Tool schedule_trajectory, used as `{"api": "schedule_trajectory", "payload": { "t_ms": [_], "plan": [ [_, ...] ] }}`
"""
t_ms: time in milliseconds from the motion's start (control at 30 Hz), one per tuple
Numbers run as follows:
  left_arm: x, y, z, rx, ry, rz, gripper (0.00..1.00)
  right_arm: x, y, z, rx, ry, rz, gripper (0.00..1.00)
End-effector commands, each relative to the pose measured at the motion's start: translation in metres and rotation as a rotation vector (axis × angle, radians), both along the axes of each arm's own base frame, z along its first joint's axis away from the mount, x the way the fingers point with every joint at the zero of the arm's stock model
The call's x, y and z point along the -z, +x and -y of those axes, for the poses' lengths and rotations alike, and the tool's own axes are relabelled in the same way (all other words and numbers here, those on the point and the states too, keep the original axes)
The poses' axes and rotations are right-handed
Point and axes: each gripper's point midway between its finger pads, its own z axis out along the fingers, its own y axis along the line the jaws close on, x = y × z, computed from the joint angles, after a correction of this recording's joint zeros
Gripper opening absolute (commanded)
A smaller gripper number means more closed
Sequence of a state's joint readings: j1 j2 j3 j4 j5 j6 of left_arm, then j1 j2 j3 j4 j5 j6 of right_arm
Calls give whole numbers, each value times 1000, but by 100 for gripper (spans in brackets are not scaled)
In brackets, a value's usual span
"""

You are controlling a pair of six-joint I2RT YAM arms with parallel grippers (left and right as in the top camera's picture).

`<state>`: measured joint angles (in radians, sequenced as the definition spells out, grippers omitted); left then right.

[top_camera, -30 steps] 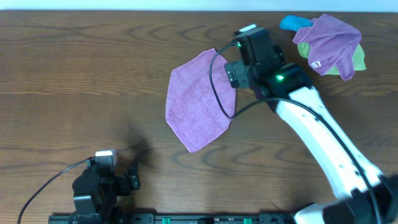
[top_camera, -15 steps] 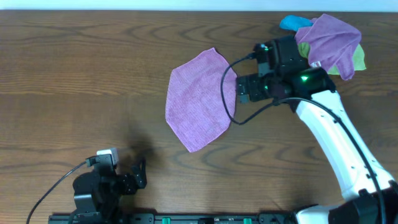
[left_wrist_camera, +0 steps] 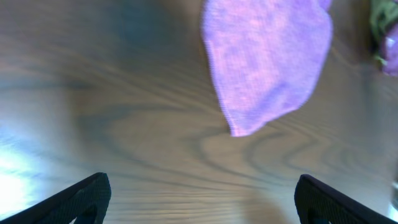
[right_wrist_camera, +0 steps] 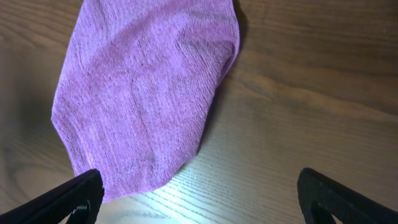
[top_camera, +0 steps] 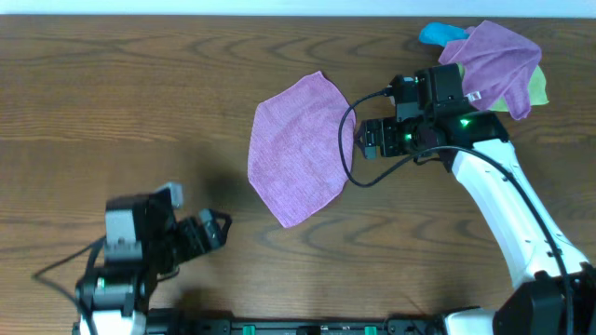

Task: Fold the cloth
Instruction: 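Reach the left gripper to the towel's hanging left corner and grasp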

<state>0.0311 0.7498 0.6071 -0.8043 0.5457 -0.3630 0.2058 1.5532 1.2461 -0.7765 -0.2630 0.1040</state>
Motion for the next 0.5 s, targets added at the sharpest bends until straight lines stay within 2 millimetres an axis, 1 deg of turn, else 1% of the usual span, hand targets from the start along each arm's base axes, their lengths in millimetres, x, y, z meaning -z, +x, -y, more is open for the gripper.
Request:
{"api": "schedule_trajectory", "payload": {
  "t_ms": [0,67,167,200,333,467],
  "plan": [
    [-10,17,22,61,-130,-42,95,1,0,-1,9,22,-9,99],
    [-3,21,27,26,-192,-123,95,1,0,-1,8,22,-9,99],
    [15,21,29,-118,-275,-319,95,1,0,-1,9,21,-10,99],
    [20,23,29,-143,-287,-353,96,1,0,-1,9,21,-10,99],
    [29,36,39,-112,-339,-378,99,1,0,-1,8,21,-10,99],
    [41,49,52,-103,-363,-403,95,1,0,-1,8,21,-9,99]
  ]
}}
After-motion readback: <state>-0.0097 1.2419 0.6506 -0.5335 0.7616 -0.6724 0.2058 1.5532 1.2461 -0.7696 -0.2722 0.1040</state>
